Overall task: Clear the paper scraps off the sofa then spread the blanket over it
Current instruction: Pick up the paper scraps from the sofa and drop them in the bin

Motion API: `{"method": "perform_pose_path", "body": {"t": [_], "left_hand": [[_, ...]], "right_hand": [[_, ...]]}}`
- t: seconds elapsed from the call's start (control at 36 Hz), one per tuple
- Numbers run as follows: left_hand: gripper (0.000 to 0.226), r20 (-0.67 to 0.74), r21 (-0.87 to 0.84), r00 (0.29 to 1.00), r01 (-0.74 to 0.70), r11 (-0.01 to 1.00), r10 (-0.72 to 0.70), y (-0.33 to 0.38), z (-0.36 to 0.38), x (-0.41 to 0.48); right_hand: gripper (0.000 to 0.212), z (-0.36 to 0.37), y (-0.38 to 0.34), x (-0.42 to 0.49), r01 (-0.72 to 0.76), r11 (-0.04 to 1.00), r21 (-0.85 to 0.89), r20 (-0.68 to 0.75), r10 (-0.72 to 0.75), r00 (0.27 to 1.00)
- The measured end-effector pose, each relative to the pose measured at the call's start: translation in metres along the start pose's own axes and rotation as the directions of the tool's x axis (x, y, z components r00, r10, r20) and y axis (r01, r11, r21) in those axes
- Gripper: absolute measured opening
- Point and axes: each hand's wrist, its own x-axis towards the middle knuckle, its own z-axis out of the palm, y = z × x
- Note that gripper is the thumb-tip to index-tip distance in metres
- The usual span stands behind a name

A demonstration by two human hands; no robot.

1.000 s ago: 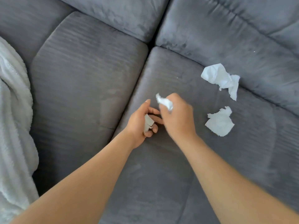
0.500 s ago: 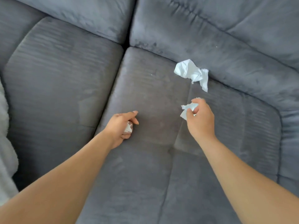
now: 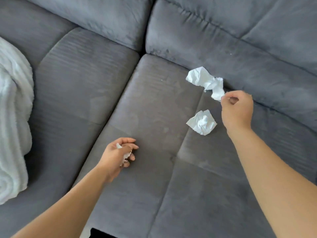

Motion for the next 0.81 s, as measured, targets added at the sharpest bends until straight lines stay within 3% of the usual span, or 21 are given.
{"method": "perform_pose_path", "body": {"t": [0.08, 0.17, 0.22, 0.28, 0.33, 0.36, 0.39, 0.44, 0.5, 0.58, 0.64, 0.69, 0.81], "left_hand": [[0.027, -0.012, -0.139, 1.0, -0.011, 0.99, 0.01, -0.014, 0.036, -0.019], [0.039, 0.121, -0.244, 0.992, 0.075, 0.967, -0.047, -0.019, 0.095, -0.036], [0.039, 0.248, -0.348, 0.967, 0.146, 0.926, -0.059, -0.013, 0.134, -0.039], [0.035, 0.326, -0.401, 0.944, 0.188, 0.897, -0.052, -0.004, 0.167, -0.039], [0.03, 0.271, -0.325, 0.961, 0.144, 0.934, -0.054, 0.0, 0.195, -0.032], [0.029, 0.185, -0.277, 0.982, 0.096, 0.956, -0.045, -0.001, 0.204, -0.027], [0.032, 0.077, -0.249, 0.997, 0.043, 0.967, -0.024, -0.003, 0.208, -0.022], [0.023, -0.123, -0.251, 0.992, -0.01, 0.968, -0.021, -0.007, 0.211, -0.009], [0.011, -0.189, -0.28, 0.982, -0.024, 0.96, -0.03, -0.012, 0.206, 0.005], [0.02, -0.163, -0.227, 0.985, 0.027, 0.974, -0.065, -0.028, 0.193, 0.015], [0.027, -0.142, -0.165, 0.986, 0.061, 0.984, -0.085, -0.039, 0.188, 0.015], [0.037, -0.111, -0.116, 0.989, 0.081, 0.99, -0.094, -0.042, 0.188, 0.014], [0.069, 0.034, -0.059, 0.984, 0.175, 0.983, -0.173, -0.033, 0.191, 0.008]], "right_hand": [[0.013, -0.021, -0.003, -0.016, 0.03, 0.992, 0.119, 0.097, -0.042, 0.994], [0.014, -0.025, 0.003, -0.051, 0.199, 0.975, 0.095, 0.319, -0.22, 0.922], [0.01, -0.021, 0.011, -0.077, 0.318, 0.944, 0.089, 0.473, -0.321, 0.821], [0.004, -0.015, 0.018, -0.094, 0.45, 0.893, 0.034, 0.647, -0.363, 0.671], [0.008, -0.015, 0.028, -0.092, 0.587, 0.81, -0.001, 0.74, -0.394, 0.545], [0.012, -0.014, 0.034, -0.086, 0.573, 0.819, 0.028, 0.729, -0.409, 0.549], [0.014, -0.015, 0.037, -0.079, 0.51, 0.858, 0.06, 0.676, -0.411, 0.612], [0.015, -0.016, 0.048, -0.058, 0.343, 0.937, 0.071, 0.491, -0.332, 0.805], [0.018, -0.012, 0.066, -0.032, 0.245, 0.969, -0.035, 0.396, -0.211, 0.894], [0.032, -0.003, 0.085, -0.012, 0.241, 0.932, -0.273, 0.52, -0.068, 0.852], [0.028, 0.003, 0.092, -0.01, 0.292, 0.897, -0.332, 0.531, -0.078, 0.844], [0.018, 0.006, 0.092, -0.013, 0.282, 0.916, -0.286, 0.5, -0.109, 0.859], [0.029, 0.003, 0.079, -0.04, 0.192, 0.979, -0.075, 0.451, -0.139, 0.882]]}}
